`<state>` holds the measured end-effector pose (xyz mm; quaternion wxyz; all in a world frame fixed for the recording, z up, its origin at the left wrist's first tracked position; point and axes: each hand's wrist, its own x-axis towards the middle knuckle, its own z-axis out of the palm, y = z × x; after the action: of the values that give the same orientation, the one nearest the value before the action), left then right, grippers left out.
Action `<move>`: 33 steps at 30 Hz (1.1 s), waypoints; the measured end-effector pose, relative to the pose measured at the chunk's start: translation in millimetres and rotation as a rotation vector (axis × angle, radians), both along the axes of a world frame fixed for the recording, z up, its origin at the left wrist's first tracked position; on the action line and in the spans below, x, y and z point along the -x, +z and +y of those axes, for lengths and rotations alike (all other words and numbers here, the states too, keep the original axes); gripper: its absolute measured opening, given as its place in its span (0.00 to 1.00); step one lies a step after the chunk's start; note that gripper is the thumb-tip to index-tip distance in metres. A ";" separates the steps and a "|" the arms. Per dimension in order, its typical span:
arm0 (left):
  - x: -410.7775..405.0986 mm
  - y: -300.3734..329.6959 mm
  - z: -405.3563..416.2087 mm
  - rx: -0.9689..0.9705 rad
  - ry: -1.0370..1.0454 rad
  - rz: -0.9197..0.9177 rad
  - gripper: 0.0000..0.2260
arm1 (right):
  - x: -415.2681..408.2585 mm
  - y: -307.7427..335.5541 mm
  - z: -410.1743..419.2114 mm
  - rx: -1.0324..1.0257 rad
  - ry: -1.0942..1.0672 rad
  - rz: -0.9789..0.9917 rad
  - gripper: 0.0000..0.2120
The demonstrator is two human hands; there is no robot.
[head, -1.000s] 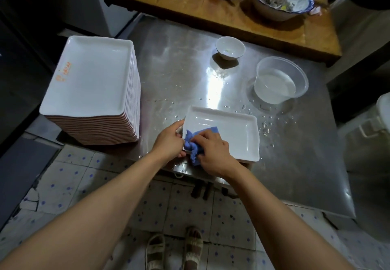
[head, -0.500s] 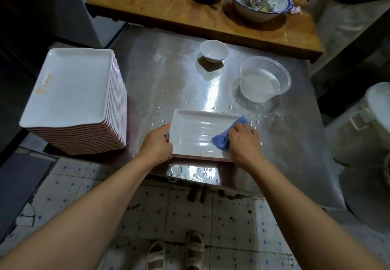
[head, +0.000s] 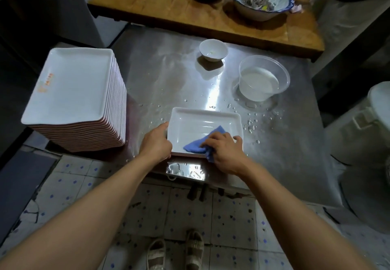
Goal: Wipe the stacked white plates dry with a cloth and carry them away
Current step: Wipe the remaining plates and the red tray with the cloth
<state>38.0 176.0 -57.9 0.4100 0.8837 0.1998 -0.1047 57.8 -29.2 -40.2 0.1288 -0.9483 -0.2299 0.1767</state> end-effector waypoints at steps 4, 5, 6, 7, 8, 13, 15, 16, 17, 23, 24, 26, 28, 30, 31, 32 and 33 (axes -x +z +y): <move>1.0 1.9 -2.1 0.006 0.031 0.008 0.30 | 3.0 8.1 -40.1 0.093 -0.025 -0.078 0.18; 1.3 2.8 -3.3 -0.005 0.033 0.011 0.30 | 4.8 8.4 -46.8 0.099 -0.019 -0.100 0.17; 1.4 3.4 -4.5 -0.017 0.033 0.012 0.30 | 6.4 8.4 -52.2 0.103 -0.008 -0.122 0.16; 1.6 4.3 -5.4 -0.030 0.029 0.012 0.30 | 7.2 7.7 -56.6 0.108 0.003 -0.141 0.15; 1.8 5.2 -6.0 -0.044 0.023 0.011 0.30 | 8.0 6.6 -59.9 0.107 0.003 -0.156 0.13; 7.0 15.3 -16.0 -0.267 -0.019 -0.001 0.22 | 10.6 9.1 -65.9 -0.165 -0.332 -0.152 0.06; 13.1 21.0 -26.1 -0.438 -0.036 -0.030 0.19 | 13.5 18.8 -71.2 -0.429 -0.512 -0.087 0.07; 16.2 23.3 -32.7 -0.486 -0.076 -0.065 0.20 | 14.8 27.4 -74.7 -0.515 -0.561 -0.059 0.06; 19.0 25.3 -40.2 -0.520 -0.148 -0.123 0.20 | 16.2 33.7 -79.1 -0.577 -0.577 -0.033 0.05; 16.4 23.0 -78.2 -0.588 -0.509 -0.229 0.12 | 18.4 39.6 -99.4 -0.594 -0.766 -0.097 0.13; 15.6 21.3 -81.5 -0.629 -0.540 -0.218 0.10 | 19.2 37.9 -101.0 -0.589 -0.782 -0.082 0.12; 13.2 18.4 -84.6 -0.722 -0.592 -0.226 0.07 | 21.2 35.9 -103.1 -0.590 -0.801 -0.068 0.11; 11.4 17.3 -85.0 -0.772 -0.618 -0.241 0.08 | 23.9 36.2 -102.7 -0.604 -0.804 -0.060 0.11; 10.8 19.9 -84.8 -0.748 -0.621 -0.257 0.08 | 25.2 36.9 -101.7 -0.619 -0.818 -0.051 0.11; 11.4 23.6 -84.5 -0.725 -0.623 -0.280 0.07 | 25.8 38.2 -101.3 -0.622 -0.827 -0.053 0.11; 13.0 28.3 -83.7 -0.699 -0.626 -0.330 0.05 | 25.9 39.3 -101.2 -0.629 -0.833 -0.059 0.11; 14.5 33.7 -82.3 -0.658 -0.631 -0.401 0.03 | 25.2 40.3 -101.5 -0.639 -0.840 -0.066 0.11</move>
<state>23.5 93.7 -24.2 0.0883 0.9864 -0.1375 0.0168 32.5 -130.7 0.2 0.4637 -0.8773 0.1235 0.0010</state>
